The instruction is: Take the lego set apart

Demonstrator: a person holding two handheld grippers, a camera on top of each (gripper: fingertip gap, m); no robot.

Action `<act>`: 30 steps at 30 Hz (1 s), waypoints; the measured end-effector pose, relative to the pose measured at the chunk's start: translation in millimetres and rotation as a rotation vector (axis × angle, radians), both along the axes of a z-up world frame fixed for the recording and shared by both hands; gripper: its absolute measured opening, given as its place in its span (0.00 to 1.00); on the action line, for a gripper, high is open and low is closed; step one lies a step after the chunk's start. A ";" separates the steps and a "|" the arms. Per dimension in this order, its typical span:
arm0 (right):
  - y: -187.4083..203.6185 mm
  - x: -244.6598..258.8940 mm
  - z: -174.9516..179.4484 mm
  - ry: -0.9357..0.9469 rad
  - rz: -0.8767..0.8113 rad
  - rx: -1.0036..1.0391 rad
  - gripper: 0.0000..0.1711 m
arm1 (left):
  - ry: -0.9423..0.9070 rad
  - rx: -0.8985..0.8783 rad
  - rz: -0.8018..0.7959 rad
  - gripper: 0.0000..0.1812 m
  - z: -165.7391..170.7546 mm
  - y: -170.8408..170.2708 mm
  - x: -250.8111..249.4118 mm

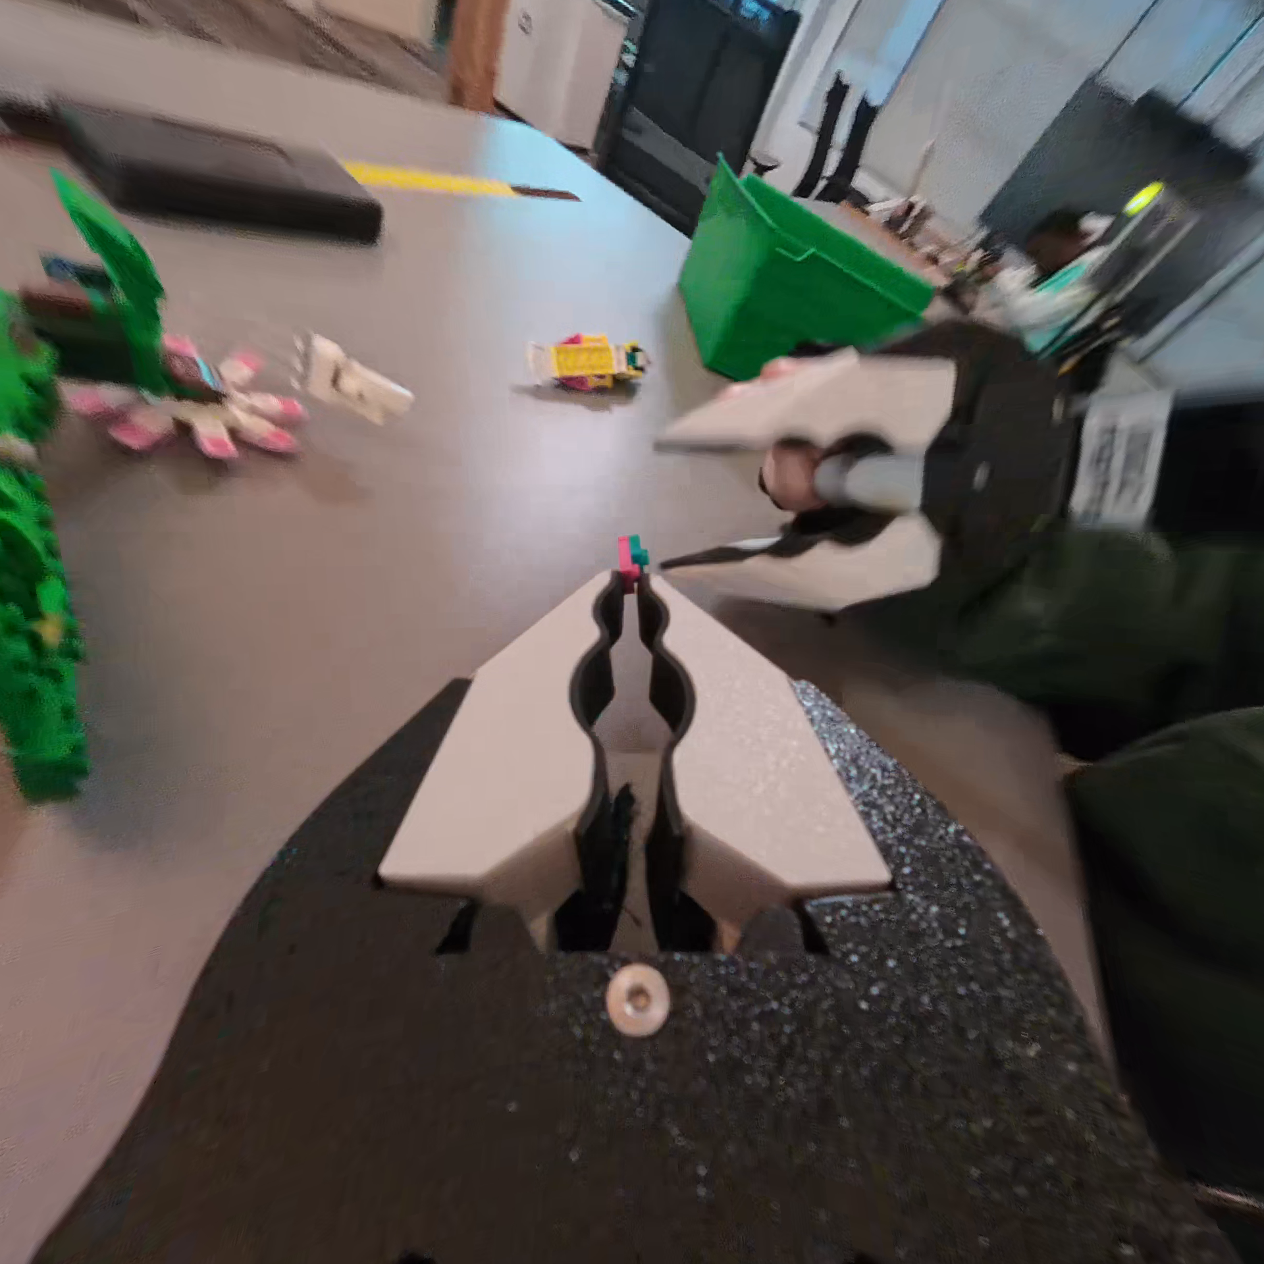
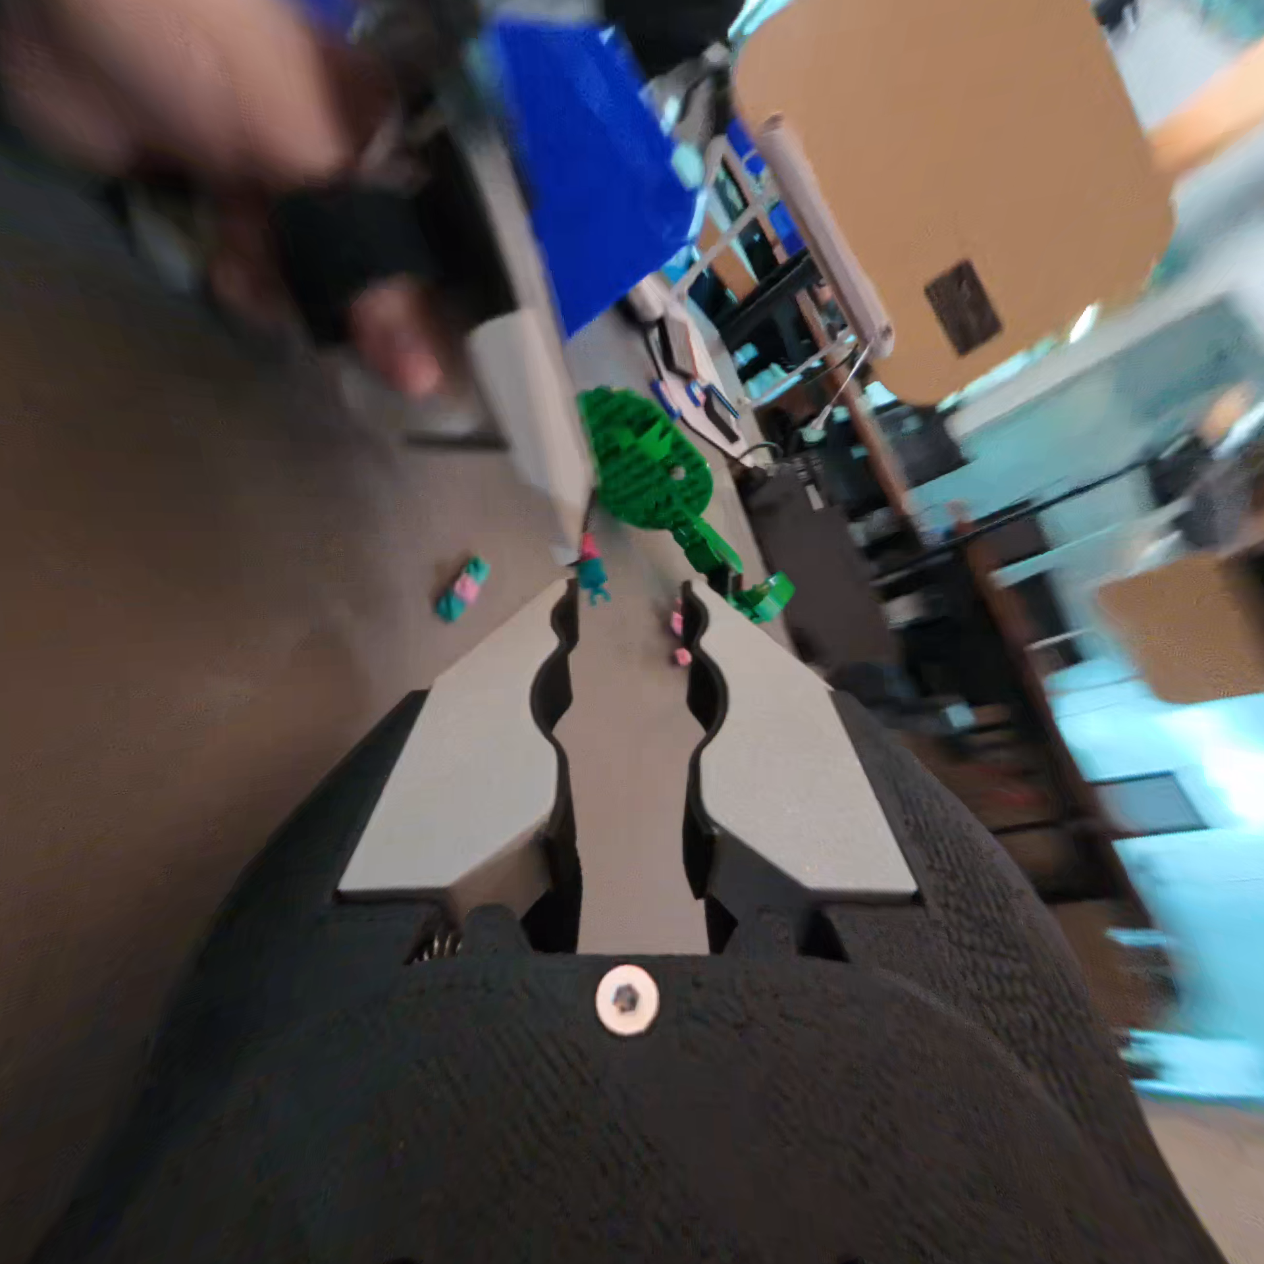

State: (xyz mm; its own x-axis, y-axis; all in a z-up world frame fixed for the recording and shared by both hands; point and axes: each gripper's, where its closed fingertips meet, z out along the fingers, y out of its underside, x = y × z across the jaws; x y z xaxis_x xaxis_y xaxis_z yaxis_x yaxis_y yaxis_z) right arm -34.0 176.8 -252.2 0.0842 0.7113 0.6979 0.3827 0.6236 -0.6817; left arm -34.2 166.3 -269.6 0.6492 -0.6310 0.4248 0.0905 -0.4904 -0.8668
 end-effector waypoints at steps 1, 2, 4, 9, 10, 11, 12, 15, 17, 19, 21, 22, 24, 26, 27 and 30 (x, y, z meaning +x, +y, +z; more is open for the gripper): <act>-4.0 -2.7 -11.0 -0.088 -0.008 0.167 0.13 | -0.036 -0.036 -0.012 0.01 -1.1 -0.6 0.3; -8.1 -5.5 -22.6 -0.158 -0.006 0.267 0.14 | -0.052 -0.058 -0.012 0.01 -2.4 -0.6 -0.8; -7.6 -7.7 -27.4 -0.206 -0.032 0.390 0.05 | -0.044 -0.095 -0.017 0.01 -7.5 -2.2 -2.3; -11.2 -10.1 -26.1 -0.217 -0.040 0.423 0.04 | -0.045 -0.129 -0.033 0.01 -11.5 -4.3 -1.5; -13.0 -11.0 -27.5 -0.225 -0.037 0.432 0.04 | -0.030 -0.132 -0.034 0.01 -13.3 -4.5 -1.0; -14.1 -11.4 -28.5 -0.232 -0.035 0.433 0.04 | -0.017 -0.133 -0.035 0.01 -14.5 -4.8 -0.6; -14.4 -11.4 -29.4 -0.237 -0.035 0.426 0.04 | -0.011 -0.133 -0.033 0.01 -15.0 -4.9 -0.8; -15.4 -11.0 -31.2 -0.248 -0.036 0.388 0.04 | -0.002 -0.135 -0.037 0.01 -16.2 -5.8 -0.7; -16.6 -10.2 -33.0 -0.262 -0.039 0.373 0.04 | 0.017 -0.140 -0.042 0.01 -18.4 -6.7 -0.2; -17.0 -9.1 -34.7 -0.272 -0.046 0.325 0.03 | 0.041 -0.134 -0.036 0.01 -20.0 -6.3 0.0; -16.4 -8.7 -33.9 -0.265 -0.051 0.301 0.03 | 0.054 -0.111 -0.024 0.01 -18.8 -5.0 -0.1; -15.8 -8.9 -33.5 -0.261 -0.052 0.306 0.02 | 0.047 -0.109 -0.024 0.01 -18.0 -4.7 0.1; -14.9 -9.0 -33.7 -0.257 -0.054 0.306 0.03 | 0.012 -0.139 -0.041 0.02 -18.5 -5.0 0.6; -15.6 -8.6 -34.3 -0.255 -0.052 0.307 0.02 | -0.025 -0.160 -0.063 0.04 -17.6 -6.3 1.8; -15.8 -8.7 -34.2 -0.254 -0.050 0.310 0.02 | -0.041 -0.171 -0.068 0.04 -17.5 -6.4 1.9; -18.6 -8.6 -34.2 -0.251 -0.043 0.315 0.02 | -0.050 -0.183 -0.068 0.02 -18.1 -6.4 1.2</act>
